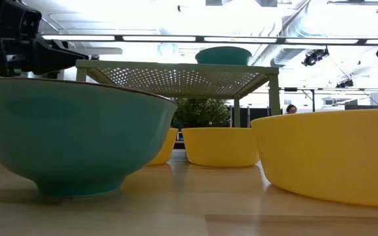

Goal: Pick & Place Mini bowls
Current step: Stack the blue patterned bowl on top of the blue patterned bowl on the shelf

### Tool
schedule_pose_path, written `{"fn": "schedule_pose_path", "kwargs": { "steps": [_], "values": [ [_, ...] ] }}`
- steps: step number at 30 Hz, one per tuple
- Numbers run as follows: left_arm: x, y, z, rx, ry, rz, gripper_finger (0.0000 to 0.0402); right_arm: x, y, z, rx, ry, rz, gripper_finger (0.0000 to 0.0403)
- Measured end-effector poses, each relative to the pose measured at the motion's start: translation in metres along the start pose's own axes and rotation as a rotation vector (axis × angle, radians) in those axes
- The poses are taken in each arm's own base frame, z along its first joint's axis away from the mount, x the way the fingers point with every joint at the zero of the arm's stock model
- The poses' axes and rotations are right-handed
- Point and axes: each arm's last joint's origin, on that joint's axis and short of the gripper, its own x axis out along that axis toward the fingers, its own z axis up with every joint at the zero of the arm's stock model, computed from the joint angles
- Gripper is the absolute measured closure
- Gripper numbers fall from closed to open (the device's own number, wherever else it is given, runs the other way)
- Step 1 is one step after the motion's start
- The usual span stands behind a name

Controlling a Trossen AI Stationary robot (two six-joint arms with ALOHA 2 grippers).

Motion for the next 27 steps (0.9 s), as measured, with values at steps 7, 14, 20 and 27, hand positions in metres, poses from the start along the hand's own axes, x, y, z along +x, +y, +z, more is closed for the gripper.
{"fn": "schedule_pose_path", "kwargs": {
  "steps": [7, 14, 20, 27],
  "values": [
    [0.0, 0.0, 0.0, 0.0, 0.0, 0.0, 0.0323, 0.0, 0.0, 0.001, 0.019, 0.017, 0.009, 0.0399],
    [0.0, 0.0, 0.0, 0.0, 0.0, 0.0, 0.0323, -0.002, 0.001, 0.003, 0.023, 0.032, 0.015, 0.04],
    [0.0, 0.0, 0.0, 0.0, 0.0, 0.0, 0.0323, -0.009, 0.006, 0.004, 0.014, 0.032, 0.011, 0.0401],
    [0.0, 0.0, 0.0, 0.0, 0.0, 0.0, 0.0323, -0.022, 0.012, 0.006, -0.006, 0.025, -0.036, 0.0402]
  ]
}}
